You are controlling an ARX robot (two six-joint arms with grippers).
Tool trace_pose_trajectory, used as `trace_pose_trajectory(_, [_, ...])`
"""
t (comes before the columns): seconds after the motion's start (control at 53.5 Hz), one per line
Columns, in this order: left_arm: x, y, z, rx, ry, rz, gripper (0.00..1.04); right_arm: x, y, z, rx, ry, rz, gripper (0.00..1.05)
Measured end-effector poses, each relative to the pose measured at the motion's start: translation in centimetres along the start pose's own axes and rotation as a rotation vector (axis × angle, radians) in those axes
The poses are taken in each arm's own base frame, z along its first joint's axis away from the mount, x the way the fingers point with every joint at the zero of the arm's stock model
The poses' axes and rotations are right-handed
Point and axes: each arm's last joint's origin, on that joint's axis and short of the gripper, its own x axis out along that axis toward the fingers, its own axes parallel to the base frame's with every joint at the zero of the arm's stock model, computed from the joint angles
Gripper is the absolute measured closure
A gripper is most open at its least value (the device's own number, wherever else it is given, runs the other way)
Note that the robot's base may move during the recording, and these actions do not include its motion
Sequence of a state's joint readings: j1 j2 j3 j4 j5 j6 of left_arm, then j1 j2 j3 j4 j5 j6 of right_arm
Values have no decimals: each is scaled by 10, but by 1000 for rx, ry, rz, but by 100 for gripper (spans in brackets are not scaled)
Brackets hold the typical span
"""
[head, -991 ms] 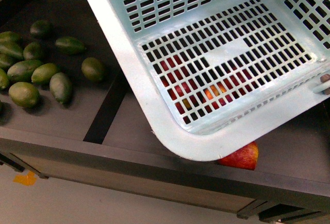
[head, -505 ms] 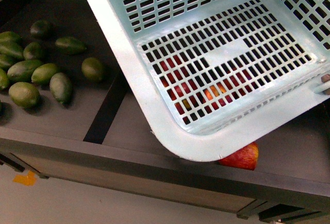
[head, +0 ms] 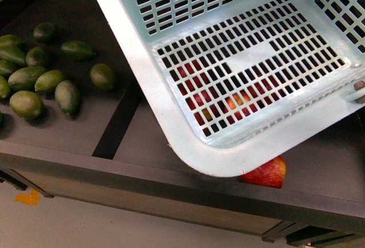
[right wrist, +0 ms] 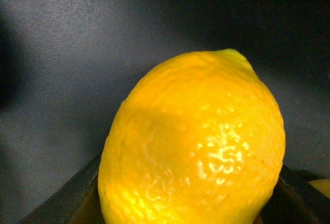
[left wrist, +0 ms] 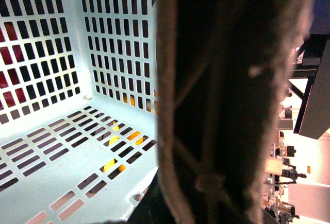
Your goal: Pick lemon and mango into basket
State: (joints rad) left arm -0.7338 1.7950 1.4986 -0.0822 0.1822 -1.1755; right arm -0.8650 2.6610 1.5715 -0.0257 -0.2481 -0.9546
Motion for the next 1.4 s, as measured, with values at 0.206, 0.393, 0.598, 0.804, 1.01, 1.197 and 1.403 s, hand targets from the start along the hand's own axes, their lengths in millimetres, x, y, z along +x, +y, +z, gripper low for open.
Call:
trace_pose_trajectory(0.206, [0, 0, 0, 0, 0, 0, 100, -12, 3, 1, 60, -61, 24, 40])
trace_pose_trajectory(0.393, [0, 0, 0, 0, 0, 0, 100, -54, -2, 18, 124, -228, 41, 40])
trace_pose_trajectory(0.598, [0, 0, 0, 0, 0, 0, 100, -134, -3, 46, 166, -467, 54, 40])
trace_pose_trajectory(0.804, [0, 0, 0, 0, 0, 0, 100, -219, 24, 70, 176, -680, 129, 40])
trace_pose_trajectory(1.01, [0, 0, 0, 0, 0, 0, 100, -296, 81, 102, 83, -831, 148, 41])
trace_pose_trajectory(1.197, [0, 0, 0, 0, 0, 0, 100, -333, 142, 130, 20, -908, 201, 41])
trace_pose_trajectory(1.403, [0, 0, 0, 0, 0, 0, 100, -357, 183, 153, -20, -965, 232, 41])
